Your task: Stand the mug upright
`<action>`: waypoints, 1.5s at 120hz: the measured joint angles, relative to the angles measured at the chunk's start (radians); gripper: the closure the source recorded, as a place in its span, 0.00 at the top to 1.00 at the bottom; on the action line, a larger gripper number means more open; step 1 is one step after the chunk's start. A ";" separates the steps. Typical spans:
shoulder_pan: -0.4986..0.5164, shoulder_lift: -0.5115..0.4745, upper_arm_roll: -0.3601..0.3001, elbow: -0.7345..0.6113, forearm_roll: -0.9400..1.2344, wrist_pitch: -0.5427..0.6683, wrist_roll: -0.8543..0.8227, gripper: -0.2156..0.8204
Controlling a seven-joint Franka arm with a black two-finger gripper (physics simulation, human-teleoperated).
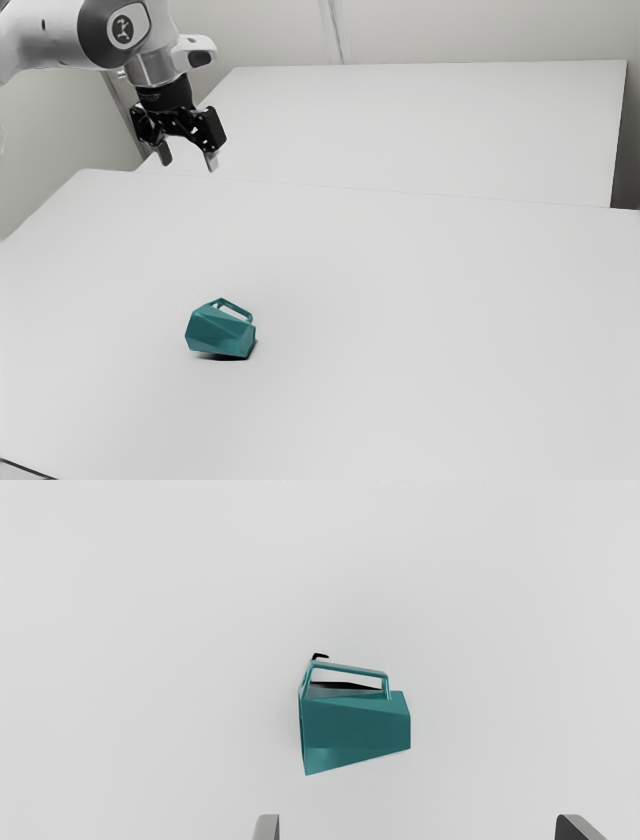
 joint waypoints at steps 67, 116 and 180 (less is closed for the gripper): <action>0.073 -0.062 0.018 -0.086 -0.147 0.016 0.043 0.79; 0.315 -0.128 0.057 -0.455 -0.524 0.175 0.250 0.79; 0.404 -0.120 0.065 -0.713 -0.819 0.321 0.742 0.79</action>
